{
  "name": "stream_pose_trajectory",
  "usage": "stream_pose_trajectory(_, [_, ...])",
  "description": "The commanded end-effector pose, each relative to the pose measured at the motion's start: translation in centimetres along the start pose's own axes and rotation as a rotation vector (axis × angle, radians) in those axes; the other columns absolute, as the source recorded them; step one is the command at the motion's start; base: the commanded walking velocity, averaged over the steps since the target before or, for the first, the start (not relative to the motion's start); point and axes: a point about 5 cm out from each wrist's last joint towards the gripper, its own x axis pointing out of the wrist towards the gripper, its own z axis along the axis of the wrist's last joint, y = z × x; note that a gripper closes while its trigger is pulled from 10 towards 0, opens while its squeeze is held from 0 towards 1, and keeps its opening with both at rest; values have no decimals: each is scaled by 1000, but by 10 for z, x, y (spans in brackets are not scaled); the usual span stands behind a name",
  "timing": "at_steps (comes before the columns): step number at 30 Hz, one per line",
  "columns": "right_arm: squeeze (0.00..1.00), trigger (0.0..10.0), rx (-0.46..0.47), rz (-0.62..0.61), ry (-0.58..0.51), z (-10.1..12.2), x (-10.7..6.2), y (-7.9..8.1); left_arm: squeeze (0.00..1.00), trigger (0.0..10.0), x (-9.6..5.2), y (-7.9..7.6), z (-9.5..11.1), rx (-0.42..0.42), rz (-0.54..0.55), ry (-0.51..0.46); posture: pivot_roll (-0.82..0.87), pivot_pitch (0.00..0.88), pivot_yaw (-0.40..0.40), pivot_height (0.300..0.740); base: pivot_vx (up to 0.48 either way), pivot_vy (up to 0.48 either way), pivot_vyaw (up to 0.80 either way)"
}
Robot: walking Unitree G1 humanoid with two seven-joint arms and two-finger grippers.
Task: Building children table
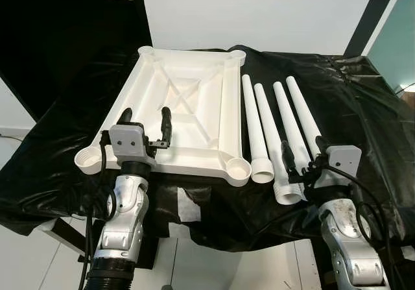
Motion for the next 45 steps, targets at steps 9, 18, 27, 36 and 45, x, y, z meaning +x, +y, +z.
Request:
stream_pose_trajectory(9, [0, 10000, -13, -24, 44, -3, 8, -3, 0, 10000, -22, -13, -25, -75, -177, 166, 22, 12, -32, 740, 0, 0, 0])
stream_pose_trajectory(18, [0, 10000, 74, -73, 112, 31, 39, 0, 0, 10000, -12, -14, -20, -202, -275, 226, 5, 22, 17, 740, 0, 0, 0])
stream_pose_trajectory(27, [0, 10000, -8, -202, 324, 15, 36, -26, 0, 10000, -3, -27, -16, -231, -354, 232, -31, 24, 28, 740, 0, 0, 0])
stream_pose_trajectory(36, [0, 10000, -49, -329, 574, -26, 5, -46, 0, 10000, -7, -36, -20, -244, -378, 254, -58, 22, 31, 740, 0, 0, 0])
stream_pose_trajectory(45, [0, 10000, -84, -391, 620, -19, 9, -73, 0, 10000, 0, -38, -22, -237, -376, 245, -71, 7, 16, 740, 0, 0, 0])
